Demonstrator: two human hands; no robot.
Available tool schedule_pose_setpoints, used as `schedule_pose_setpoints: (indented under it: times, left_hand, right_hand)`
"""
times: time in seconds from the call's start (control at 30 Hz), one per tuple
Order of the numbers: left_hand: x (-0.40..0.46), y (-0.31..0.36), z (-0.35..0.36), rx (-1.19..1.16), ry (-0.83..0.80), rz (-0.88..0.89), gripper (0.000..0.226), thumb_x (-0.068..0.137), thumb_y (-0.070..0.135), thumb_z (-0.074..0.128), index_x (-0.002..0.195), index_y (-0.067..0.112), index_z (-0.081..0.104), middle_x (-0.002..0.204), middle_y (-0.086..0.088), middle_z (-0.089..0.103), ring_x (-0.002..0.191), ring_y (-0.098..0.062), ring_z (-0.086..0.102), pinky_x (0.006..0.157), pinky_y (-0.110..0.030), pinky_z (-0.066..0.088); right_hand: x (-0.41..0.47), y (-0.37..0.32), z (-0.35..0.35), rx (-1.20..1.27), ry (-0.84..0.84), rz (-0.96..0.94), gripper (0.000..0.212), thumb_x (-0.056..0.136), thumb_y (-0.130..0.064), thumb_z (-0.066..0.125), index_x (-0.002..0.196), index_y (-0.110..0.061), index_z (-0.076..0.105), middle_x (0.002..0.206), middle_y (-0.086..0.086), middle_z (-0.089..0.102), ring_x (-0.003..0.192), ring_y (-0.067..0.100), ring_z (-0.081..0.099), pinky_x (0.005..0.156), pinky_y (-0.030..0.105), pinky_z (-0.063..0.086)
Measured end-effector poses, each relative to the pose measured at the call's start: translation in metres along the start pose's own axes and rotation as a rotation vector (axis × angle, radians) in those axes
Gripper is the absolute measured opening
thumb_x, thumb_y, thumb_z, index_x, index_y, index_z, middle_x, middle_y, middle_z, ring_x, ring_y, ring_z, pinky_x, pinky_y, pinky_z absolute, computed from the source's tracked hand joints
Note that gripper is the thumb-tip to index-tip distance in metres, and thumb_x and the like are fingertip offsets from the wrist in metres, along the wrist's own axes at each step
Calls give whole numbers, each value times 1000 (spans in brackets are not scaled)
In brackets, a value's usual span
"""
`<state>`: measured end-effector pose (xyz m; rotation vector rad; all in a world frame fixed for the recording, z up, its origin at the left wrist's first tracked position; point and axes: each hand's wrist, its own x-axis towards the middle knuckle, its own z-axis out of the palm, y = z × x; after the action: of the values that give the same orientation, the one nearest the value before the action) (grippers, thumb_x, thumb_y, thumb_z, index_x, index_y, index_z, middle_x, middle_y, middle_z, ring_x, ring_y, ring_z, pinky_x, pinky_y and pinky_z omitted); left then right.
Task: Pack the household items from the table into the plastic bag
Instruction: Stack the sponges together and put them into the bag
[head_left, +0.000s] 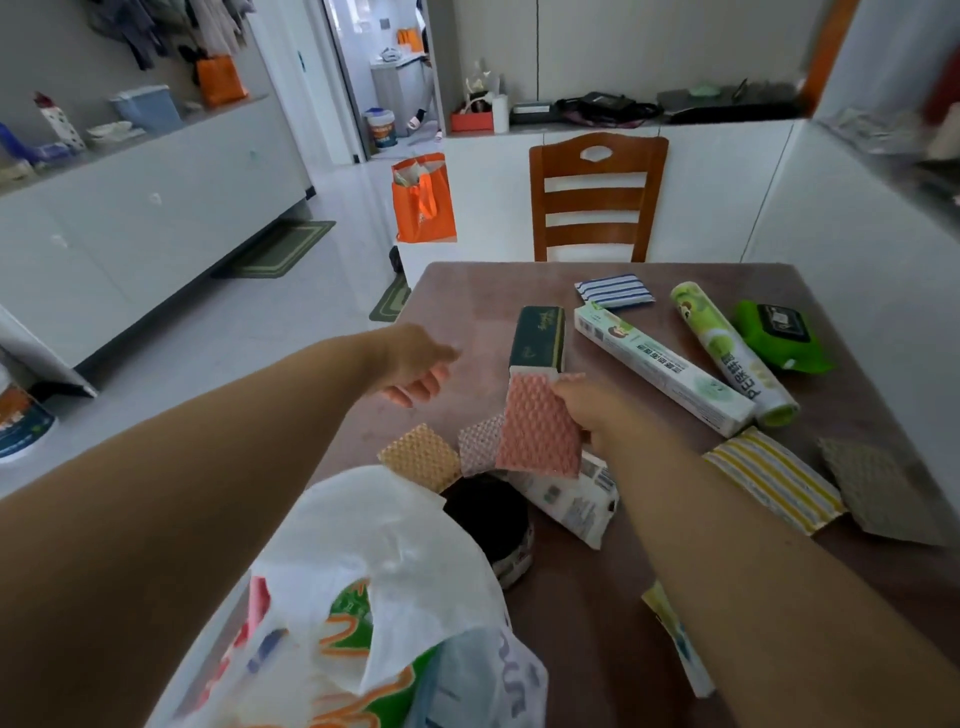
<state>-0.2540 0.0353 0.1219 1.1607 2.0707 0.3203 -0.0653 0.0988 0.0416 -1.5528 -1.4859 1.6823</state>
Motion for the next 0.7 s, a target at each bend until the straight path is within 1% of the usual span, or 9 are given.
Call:
schedule_pose_setpoints:
  times: [0.07,0.13,0.2,0.3,0.37,0.43,0.53,0.63,0.7]
  left_hand:
    - [29,-12,-8,93,-14,-28,46,95,38,53,119,-1,59,114,-17,67,94,-26,66,82,-38,56]
    - [54,-27,-8,158,-53,-71,51,91,37,61,122,-3,54,118,-19,65,91,-25,64,79,-37,56]
    - [76,-44,-1,221,-88,-114,56,88,37,65,123,-4,51,119,-21,63,91,-25,62,76,-34,57]
    - [101,-71,16,345,-125,-158,57,86,34,68,126,-1,49,118,-18,59,96,-29,63,79,-37,59]
    - [113,-85,30,379,-145,-189,62,85,31,69,132,-1,44,131,-20,51,109,-36,59,86,-42,57]
    - [121,-95,42,399,-139,-210,73,82,32,73,137,-1,39,140,-20,45,122,-38,51,96,-44,50]
    - [131,-105,48,436,-110,-234,77,77,42,75,134,0,44,137,-16,49,122,-34,51,99,-39,47]
    - [135,-109,38,208,-155,-270,67,78,44,73,124,-1,52,120,-16,54,102,-32,59,83,-38,56]
    - [134,-105,24,81,-116,-228,58,84,45,67,116,-1,56,109,-16,56,87,-28,57,71,-33,51]
  right_hand:
    - [24,-4,22,-108,71,-60,37,97,-15,44,130,0,52,132,19,57,112,29,58,70,24,46]
    - [51,-1,44,-317,71,-49,37,97,-8,39,131,1,49,134,19,55,120,34,55,83,32,49]
    - [75,10,65,-559,58,-29,40,92,-15,49,130,-2,50,135,19,54,121,35,54,97,41,48]
    - [85,20,83,-743,61,76,75,83,-40,60,142,-1,33,142,18,46,126,35,48,105,42,41]
    - [90,25,88,-761,80,112,93,76,-46,67,145,-2,23,143,16,44,127,34,47,104,39,41]
    - [91,26,89,-742,77,110,100,70,-50,75,144,-4,27,143,16,43,128,35,46,105,41,42]
    - [92,29,81,-606,38,97,96,64,-47,82,140,-5,40,139,13,50,123,34,51,100,44,47]
    - [88,32,69,-272,17,83,78,68,-37,82,131,-3,51,130,14,58,115,33,58,96,41,50]
    - [83,31,57,-17,-25,49,63,74,-31,79,126,-3,56,125,14,62,113,32,60,94,41,50]
